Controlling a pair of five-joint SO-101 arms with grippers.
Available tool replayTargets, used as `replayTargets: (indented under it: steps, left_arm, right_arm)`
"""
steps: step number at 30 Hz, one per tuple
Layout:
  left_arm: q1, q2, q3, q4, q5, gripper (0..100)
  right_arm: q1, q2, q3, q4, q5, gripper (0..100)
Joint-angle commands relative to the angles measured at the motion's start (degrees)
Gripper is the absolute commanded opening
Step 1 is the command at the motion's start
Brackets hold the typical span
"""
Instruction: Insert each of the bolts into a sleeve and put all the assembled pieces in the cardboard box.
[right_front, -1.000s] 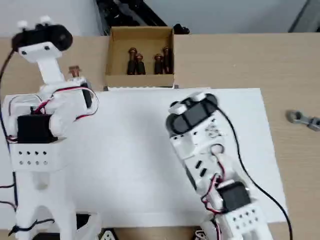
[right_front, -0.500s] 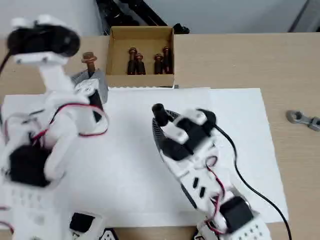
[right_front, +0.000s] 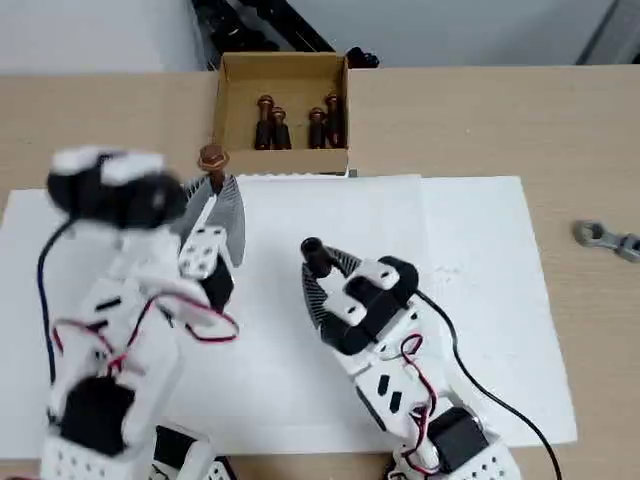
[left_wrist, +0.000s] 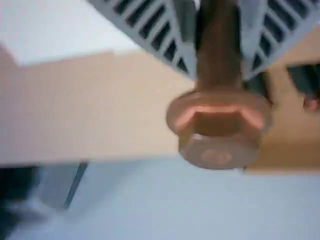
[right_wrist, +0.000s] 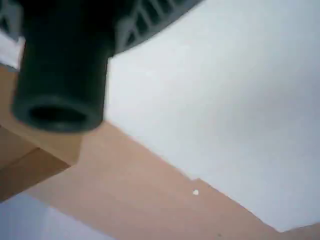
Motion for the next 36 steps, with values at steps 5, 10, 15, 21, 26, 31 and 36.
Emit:
replayTargets:
  steps: [5, 10, 15, 21, 26, 31, 36]
  left_arm:
    - [4.66, -3.16, 9.01, -10.64, -0.09, 0]
    - [9.85, -3.25, 9.10, -9.32, 0.00, 0]
    - [9.93, -7.56, 6.81, -3.60, 3.96, 0]
    - [10.02, -11.52, 6.99, -1.23, 5.63, 0]
    - [10.02, -11.52, 6.90, -3.43, 6.95, 0]
    - [10.11, -11.52, 7.08, -5.36, 9.14, 0]
    - [11.52, -11.52, 9.19, -6.24, 9.41, 0]
  right_arm:
    - [-3.56, -0.57, -0.53, -1.80, 0.35, 0.1]
    - [-3.65, -0.57, -0.53, -1.63, 0.44, 0.1]
    - [-3.74, -0.66, -0.44, -1.27, 0.44, 0.1]
    - [-3.30, -1.01, -0.53, -1.45, 0.26, 0.1]
    - [-0.92, -1.10, -0.44, -2.95, -7.56, 0.1]
    - [-1.01, -1.10, -0.44, -2.86, -7.74, 0.1]
    - [-0.92, -1.10, -0.44, -2.51, -7.74, 0.1]
